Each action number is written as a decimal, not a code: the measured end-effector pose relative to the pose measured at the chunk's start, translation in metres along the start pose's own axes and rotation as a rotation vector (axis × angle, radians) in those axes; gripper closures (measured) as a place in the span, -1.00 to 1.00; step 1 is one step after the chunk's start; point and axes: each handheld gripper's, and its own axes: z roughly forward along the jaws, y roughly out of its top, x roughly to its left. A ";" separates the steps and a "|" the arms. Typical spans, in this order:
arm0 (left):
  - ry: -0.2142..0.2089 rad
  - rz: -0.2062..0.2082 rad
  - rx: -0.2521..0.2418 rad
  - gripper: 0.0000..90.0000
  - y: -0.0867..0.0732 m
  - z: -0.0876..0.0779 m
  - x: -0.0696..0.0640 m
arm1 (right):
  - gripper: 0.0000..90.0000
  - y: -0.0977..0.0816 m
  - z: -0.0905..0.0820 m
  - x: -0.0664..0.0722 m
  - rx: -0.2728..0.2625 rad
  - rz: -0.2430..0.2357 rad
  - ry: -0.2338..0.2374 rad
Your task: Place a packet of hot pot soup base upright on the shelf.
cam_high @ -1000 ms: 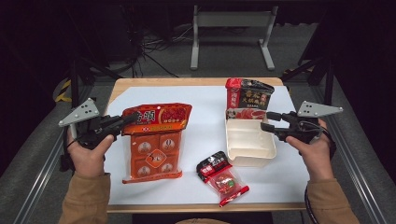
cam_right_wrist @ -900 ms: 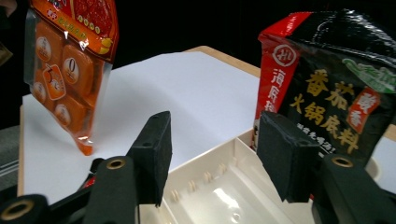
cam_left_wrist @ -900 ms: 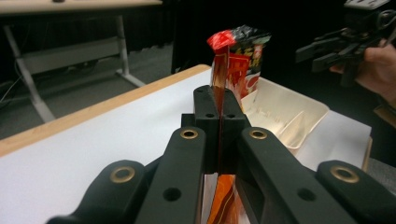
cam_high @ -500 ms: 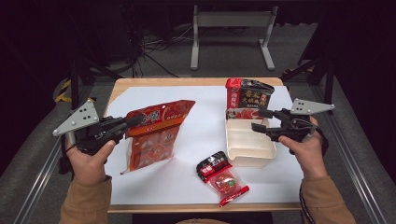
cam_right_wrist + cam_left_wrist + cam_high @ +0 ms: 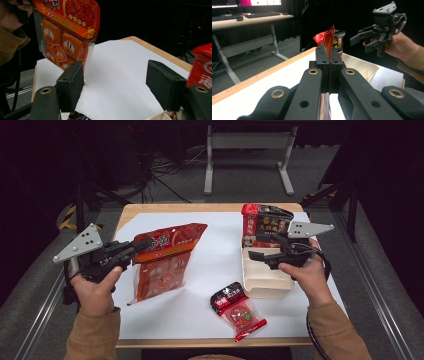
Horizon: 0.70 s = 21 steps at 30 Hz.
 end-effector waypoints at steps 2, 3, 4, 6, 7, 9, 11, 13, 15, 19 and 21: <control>-0.009 -0.001 -0.005 1.00 0.001 0.002 -0.002 | -0.32 0.002 0.007 0.002 -0.002 -0.002 0.016; -0.014 0.001 -0.008 1.00 0.002 0.003 -0.002 | -0.32 0.003 0.010 0.003 -0.001 -0.003 0.026; -0.020 0.003 -0.009 1.00 0.002 0.004 -0.003 | -0.33 0.004 0.013 0.005 -0.001 -0.004 0.037; -0.028 0.003 -0.011 1.00 0.003 0.006 -0.004 | -0.33 0.006 0.022 0.008 0.004 -0.012 0.051; -0.028 0.003 -0.011 1.00 0.003 0.006 -0.004 | -0.34 0.006 0.026 0.009 0.008 -0.017 0.058; -0.053 0.000 -0.016 1.00 0.004 0.007 -0.006 | -0.36 0.007 0.034 0.012 0.015 -0.024 0.073; -0.057 0.007 -0.021 1.00 0.006 0.009 -0.008 | -0.38 0.006 0.040 0.014 0.023 -0.026 0.084; -0.061 0.010 -0.022 1.00 0.006 0.010 -0.010 | -0.39 0.005 0.045 0.015 0.025 -0.027 0.092; -0.062 0.017 -0.019 1.00 0.007 0.012 -0.012 | -0.41 0.003 0.052 0.017 0.027 -0.026 0.108; -0.076 0.018 -0.018 1.00 0.008 0.017 -0.014 | -0.45 0.001 0.063 0.020 0.024 -0.026 0.121; -0.083 0.018 -0.020 1.00 0.008 0.020 -0.016 | -0.46 0.000 0.068 0.022 0.024 -0.025 0.128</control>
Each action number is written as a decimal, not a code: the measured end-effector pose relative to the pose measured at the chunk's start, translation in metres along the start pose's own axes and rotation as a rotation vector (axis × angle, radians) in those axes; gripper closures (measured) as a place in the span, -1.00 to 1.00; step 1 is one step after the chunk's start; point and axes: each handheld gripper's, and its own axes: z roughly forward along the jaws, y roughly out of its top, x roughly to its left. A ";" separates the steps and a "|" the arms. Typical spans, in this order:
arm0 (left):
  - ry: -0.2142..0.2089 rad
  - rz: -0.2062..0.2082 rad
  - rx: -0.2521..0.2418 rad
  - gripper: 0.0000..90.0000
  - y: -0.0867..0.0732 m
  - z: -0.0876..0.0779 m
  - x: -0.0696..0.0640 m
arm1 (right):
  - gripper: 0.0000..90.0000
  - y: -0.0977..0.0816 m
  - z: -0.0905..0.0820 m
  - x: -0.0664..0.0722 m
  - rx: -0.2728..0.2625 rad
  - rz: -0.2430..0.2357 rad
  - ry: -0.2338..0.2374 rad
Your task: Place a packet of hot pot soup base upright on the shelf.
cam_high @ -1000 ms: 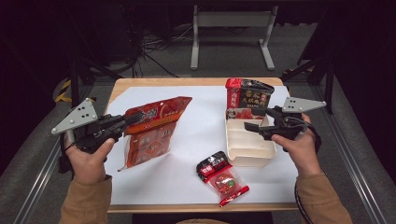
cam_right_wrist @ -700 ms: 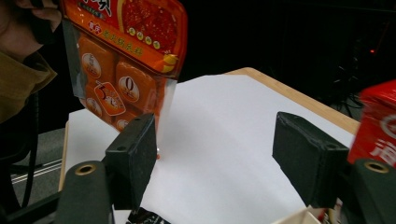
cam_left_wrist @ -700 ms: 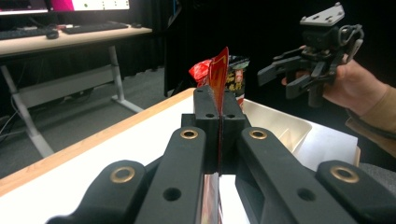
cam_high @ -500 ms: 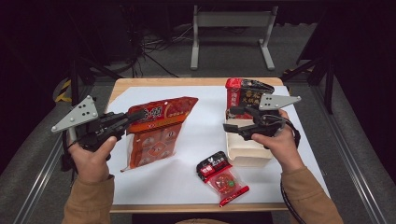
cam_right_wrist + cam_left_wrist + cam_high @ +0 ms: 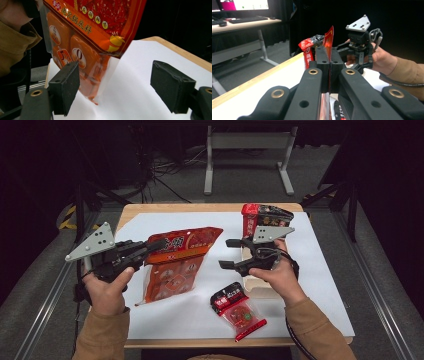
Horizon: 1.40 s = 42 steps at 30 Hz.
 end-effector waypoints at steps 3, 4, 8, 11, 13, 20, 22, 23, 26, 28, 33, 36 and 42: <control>-0.009 0.000 -0.001 1.00 0.001 0.004 -0.002 | -0.47 -0.001 0.005 0.001 0.002 0.001 0.006; -0.009 0.000 -0.001 1.00 0.001 0.004 -0.002 | -0.47 -0.001 0.005 0.001 0.002 0.001 0.006; -0.022 0.001 -0.003 1.00 0.002 0.009 -0.003 | -0.47 -0.001 0.011 0.003 0.012 -0.010 0.013; -0.029 0.000 -0.006 1.00 0.003 0.012 -0.005 | -0.48 -0.001 0.016 0.005 0.013 -0.023 0.031; -0.035 0.001 -0.007 1.00 0.003 0.013 -0.006 | -0.48 0.000 0.019 0.006 0.013 -0.035 0.033; -0.043 0.003 -0.007 1.00 0.004 0.017 -0.008 | -0.46 -0.001 0.031 0.010 0.009 -0.076 0.059; -0.046 0.005 -0.006 1.00 0.004 0.018 -0.009 | -0.46 -0.001 0.033 0.010 0.012 -0.077 0.061; -0.048 0.007 -0.006 1.00 0.004 0.018 -0.009 | -0.46 -0.002 0.035 0.011 0.011 -0.085 0.066; -0.054 0.006 -0.007 1.00 0.004 0.019 -0.010 | -0.46 -0.003 0.040 0.011 0.016 -0.087 0.075; -0.057 0.009 -0.008 1.00 0.004 0.019 -0.010 | -0.46 -0.004 0.042 0.011 0.012 -0.085 0.081; -0.059 0.010 -0.015 1.00 0.004 0.019 -0.010 | -0.47 -0.007 0.047 0.012 0.006 -0.083 0.104; -0.063 0.008 -0.016 1.00 0.004 0.019 -0.011 | -0.47 -0.009 0.050 0.012 -0.001 -0.085 0.114; -0.072 0.017 -0.023 1.00 0.004 0.019 -0.012 | -0.49 -0.013 0.056 0.011 -0.003 -0.076 0.144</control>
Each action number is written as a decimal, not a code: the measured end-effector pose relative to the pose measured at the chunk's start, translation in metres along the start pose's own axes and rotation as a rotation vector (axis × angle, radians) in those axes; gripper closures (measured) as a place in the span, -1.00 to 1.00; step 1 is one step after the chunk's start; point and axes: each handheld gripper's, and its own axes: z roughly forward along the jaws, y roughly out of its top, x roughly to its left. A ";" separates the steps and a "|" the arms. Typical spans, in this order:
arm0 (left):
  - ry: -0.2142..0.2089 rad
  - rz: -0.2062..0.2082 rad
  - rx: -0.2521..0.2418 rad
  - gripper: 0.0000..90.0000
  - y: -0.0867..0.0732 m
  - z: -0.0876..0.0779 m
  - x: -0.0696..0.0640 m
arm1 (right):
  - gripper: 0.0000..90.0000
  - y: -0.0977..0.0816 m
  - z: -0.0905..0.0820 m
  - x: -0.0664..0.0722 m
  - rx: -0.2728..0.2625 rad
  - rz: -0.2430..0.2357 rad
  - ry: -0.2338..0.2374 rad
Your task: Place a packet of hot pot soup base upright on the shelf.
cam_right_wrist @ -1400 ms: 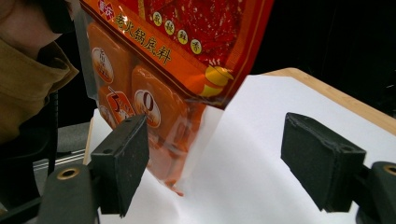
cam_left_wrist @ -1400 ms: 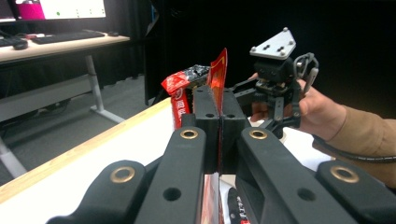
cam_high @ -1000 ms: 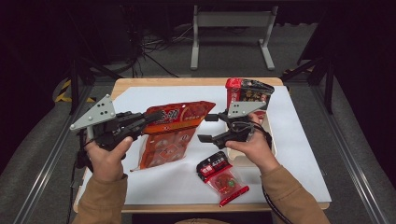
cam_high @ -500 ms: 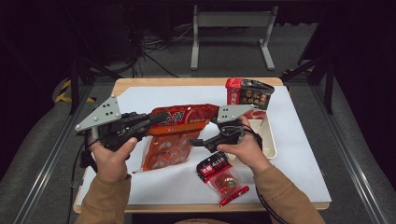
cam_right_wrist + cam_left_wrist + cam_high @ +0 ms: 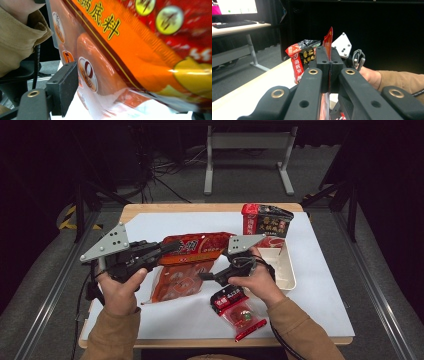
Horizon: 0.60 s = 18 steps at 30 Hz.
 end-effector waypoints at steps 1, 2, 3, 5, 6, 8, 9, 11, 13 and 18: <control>0.000 -0.001 0.001 1.00 0.000 0.000 0.000 | -0.49 -0.001 0.001 0.000 0.001 0.002 0.006; -0.001 0.000 0.000 1.00 0.000 0.000 -0.001 | -0.49 -0.002 0.003 0.000 0.002 0.000 0.009; -0.003 0.001 0.000 1.00 0.000 0.000 -0.001 | -0.49 -0.003 0.003 0.001 0.008 0.004 0.013; -0.001 0.002 0.000 1.00 0.000 0.000 0.000 | -0.49 -0.004 0.004 0.001 0.006 0.003 0.018; -0.001 0.002 -0.001 1.00 0.000 0.000 0.000 | -0.49 -0.004 0.005 0.001 0.006 0.008 0.021; -0.003 0.002 -0.001 1.00 -0.001 0.000 0.001 | -0.46 -0.005 0.004 0.001 0.001 0.018 0.026; 0.000 -0.001 -0.004 1.00 -0.001 0.000 0.001 | -0.44 -0.005 0.004 0.001 -0.003 0.023 0.031; 0.000 0.002 -0.007 1.00 -0.001 0.000 0.001 | -0.36 -0.006 0.004 0.001 -0.004 0.028 0.037; 0.003 0.004 -0.014 1.00 -0.001 -0.001 0.000 | -0.29 -0.007 0.004 0.001 -0.010 0.032 0.051; 0.003 0.000 -0.027 1.00 -0.001 -0.003 0.001 | -0.20 -0.005 0.002 0.003 -0.024 0.060 0.085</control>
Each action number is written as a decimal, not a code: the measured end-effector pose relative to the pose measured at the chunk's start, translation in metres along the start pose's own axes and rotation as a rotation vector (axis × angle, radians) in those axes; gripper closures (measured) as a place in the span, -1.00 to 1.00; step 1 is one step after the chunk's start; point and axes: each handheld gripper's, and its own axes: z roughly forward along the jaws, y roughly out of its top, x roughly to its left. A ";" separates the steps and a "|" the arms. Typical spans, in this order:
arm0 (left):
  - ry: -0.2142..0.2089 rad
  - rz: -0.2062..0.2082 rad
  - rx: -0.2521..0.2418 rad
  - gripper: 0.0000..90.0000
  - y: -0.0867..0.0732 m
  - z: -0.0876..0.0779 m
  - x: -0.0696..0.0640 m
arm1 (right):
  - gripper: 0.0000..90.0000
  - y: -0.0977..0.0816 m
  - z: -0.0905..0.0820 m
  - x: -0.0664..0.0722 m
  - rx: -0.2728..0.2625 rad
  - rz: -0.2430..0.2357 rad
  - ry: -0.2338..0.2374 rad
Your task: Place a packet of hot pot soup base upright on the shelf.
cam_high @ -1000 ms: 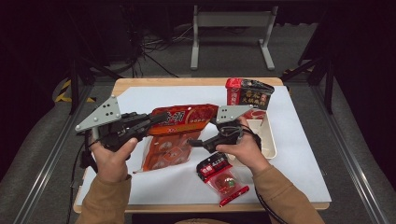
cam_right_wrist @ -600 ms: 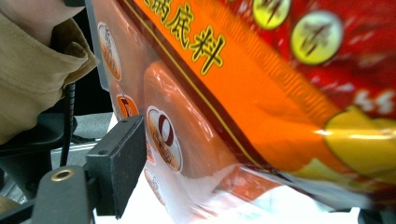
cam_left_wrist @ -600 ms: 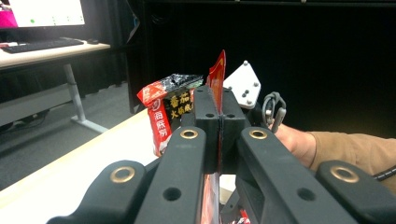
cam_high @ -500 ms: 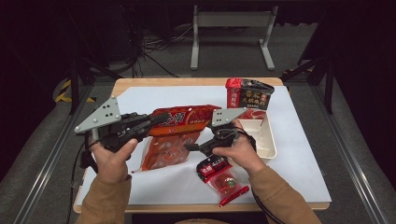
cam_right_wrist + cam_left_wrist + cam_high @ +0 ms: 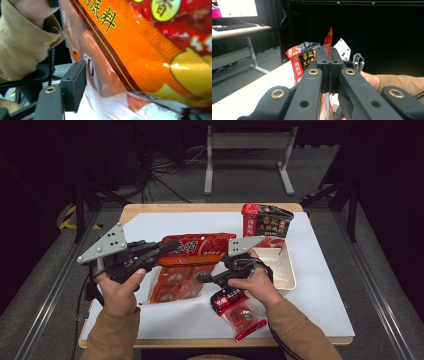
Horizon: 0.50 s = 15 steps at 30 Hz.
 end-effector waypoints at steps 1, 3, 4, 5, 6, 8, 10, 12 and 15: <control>-0.002 -0.002 -0.002 1.00 0.000 0.000 0.000 | -0.19 0.000 0.000 0.000 -0.002 0.002 0.004; -0.004 -0.002 0.002 1.00 0.000 0.000 0.000 | -0.16 0.000 0.000 0.001 -0.005 0.002 0.009; -0.003 -0.005 0.000 1.00 0.000 0.000 0.000 | -0.13 0.000 0.000 0.001 -0.007 0.001 0.016; -0.003 -0.006 0.001 1.00 0.000 0.001 0.000 | -0.08 0.000 0.000 0.000 -0.009 -0.001 0.021; -0.004 -0.005 0.003 1.00 0.000 0.001 0.000 | -0.03 0.000 0.000 0.001 -0.011 0.004 0.031; -0.001 -0.003 0.008 1.00 0.000 0.001 0.000 | 0.13 -0.001 0.000 0.001 -0.008 0.008 0.055; -0.002 -0.005 0.007 1.00 0.000 0.001 0.000 | 0.30 -0.001 -0.001 0.003 0.003 -0.004 0.067; 0.002 -0.010 0.005 1.00 -0.001 0.000 0.001 | 0.45 0.000 -0.002 0.003 0.009 -0.025 0.072; 0.009 -0.017 -0.003 1.00 -0.002 -0.001 0.003 | 0.51 0.002 -0.006 0.003 0.018 -0.040 0.084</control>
